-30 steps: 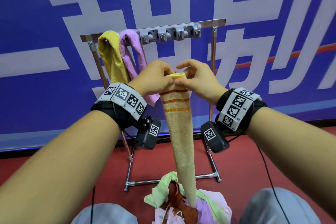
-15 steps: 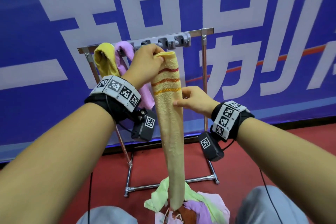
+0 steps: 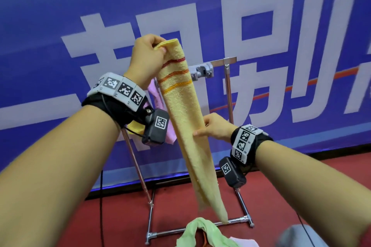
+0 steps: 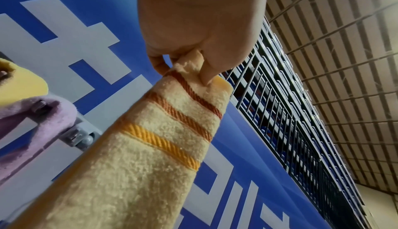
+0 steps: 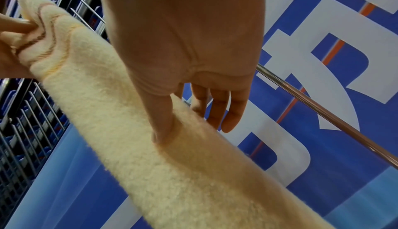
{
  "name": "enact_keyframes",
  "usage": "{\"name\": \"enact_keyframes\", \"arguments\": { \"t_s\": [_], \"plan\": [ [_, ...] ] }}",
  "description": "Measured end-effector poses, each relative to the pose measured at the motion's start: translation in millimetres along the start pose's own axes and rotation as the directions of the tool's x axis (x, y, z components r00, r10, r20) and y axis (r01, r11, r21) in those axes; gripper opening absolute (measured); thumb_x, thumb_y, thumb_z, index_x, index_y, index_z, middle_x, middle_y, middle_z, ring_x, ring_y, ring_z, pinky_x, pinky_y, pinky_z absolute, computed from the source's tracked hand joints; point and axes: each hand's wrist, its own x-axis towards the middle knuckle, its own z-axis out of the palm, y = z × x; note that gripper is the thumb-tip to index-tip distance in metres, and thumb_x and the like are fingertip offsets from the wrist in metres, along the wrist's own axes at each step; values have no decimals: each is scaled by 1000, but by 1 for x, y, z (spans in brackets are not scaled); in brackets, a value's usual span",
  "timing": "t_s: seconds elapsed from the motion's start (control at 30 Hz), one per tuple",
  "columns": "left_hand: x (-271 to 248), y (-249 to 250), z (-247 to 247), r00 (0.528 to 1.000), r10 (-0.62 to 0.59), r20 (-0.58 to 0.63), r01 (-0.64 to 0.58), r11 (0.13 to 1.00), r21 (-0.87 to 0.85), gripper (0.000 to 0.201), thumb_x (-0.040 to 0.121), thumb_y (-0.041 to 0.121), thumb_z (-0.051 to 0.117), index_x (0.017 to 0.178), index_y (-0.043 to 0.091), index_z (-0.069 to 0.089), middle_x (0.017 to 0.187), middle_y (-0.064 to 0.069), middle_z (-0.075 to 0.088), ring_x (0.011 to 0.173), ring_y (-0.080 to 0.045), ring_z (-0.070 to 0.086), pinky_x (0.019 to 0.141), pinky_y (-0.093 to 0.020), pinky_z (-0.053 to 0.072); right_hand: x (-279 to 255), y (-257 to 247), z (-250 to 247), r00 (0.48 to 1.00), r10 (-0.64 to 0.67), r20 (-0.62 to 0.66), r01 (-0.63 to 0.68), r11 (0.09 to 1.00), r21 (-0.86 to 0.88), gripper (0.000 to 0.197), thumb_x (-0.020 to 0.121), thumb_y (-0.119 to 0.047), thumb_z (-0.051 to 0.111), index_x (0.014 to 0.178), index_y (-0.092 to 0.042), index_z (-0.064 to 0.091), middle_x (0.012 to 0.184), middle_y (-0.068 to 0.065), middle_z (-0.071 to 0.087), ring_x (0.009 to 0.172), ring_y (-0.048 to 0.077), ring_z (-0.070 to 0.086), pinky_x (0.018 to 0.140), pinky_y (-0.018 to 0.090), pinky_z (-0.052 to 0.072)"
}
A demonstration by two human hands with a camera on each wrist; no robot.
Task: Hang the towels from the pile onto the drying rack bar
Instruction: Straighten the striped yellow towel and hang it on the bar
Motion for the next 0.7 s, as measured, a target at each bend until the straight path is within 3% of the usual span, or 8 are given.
{"name": "enact_keyframes", "arguments": {
  "t_s": [0.07,0.13,0.23,0.3,0.4,0.57,0.63,0.7],
  "plan": [
    [11,0,-6,1000,20,-19,-20,1000,-19,20,91,8,57,89,25,67,91,5,69,91,-12,67,72,-25,58,9,-1,-2,1000,0,-14,0,1000,-7,19,78,-18,81,92,-7,74,94,6,75,88,17,69,85,38,56],
    [18,-6,-11,999,34,-33,-35,999,-23,19,90,8,56,91,23,68,92,4,69,91,-13,66,79,-30,59,18,-5,-2,1000,-9,-13,9,1000,-4,28,77,-17,81,102,-6,72,102,8,74,98,21,70,92,42,55],
    [29,-21,-19,999,18,-44,-20,999,-36,18,89,7,56,93,19,69,92,1,70,93,-16,67,82,-34,59,34,-11,1,999,-29,-15,28,999,-16,36,74,-14,79,107,-6,68,104,9,73,99,24,70,91,46,55],
    [35,-36,-26,998,-1,-63,-2,999,-41,19,89,6,56,89,20,68,88,3,69,88,-14,67,78,-31,59,44,-13,3,999,-40,-18,39,999,-28,42,70,-17,79,108,-6,66,105,10,73,99,25,70,89,46,56],
    [44,-59,-38,994,-35,-99,33,999,-22,23,89,7,56,82,27,65,84,8,66,81,-8,64,70,-25,55,59,-13,6,1000,-17,11,17,999,-44,31,78,-10,77,107,-3,68,104,12,73,96,25,70,85,40,57],
    [47,-101,-53,986,-109,-129,117,991,57,19,90,9,55,99,18,69,94,4,68,92,-13,65,81,-30,55,75,-11,10,1000,14,8,-12,990,-139,3,85,-10,72,87,-11,70,84,2,70,78,14,65,66,23,49],
    [45,-116,-57,977,-157,-143,169,982,80,19,90,9,54,100,17,69,96,3,68,93,-14,65,83,-31,55,79,-11,9,1000,13,-21,-16,988,-155,8,84,-6,71,81,-13,69,80,1,69,75,14,64,63,23,48],
    [42,-133,-59,966,-217,-139,232,968,100,16,91,9,54,96,18,67,91,4,66,91,-16,63,81,-31,54,81,-13,6,996,-2,-86,-17,975,-220,5,82,-3,65,79,-6,68,78,8,70,73,16,61,63,30,50]
  ]
}}
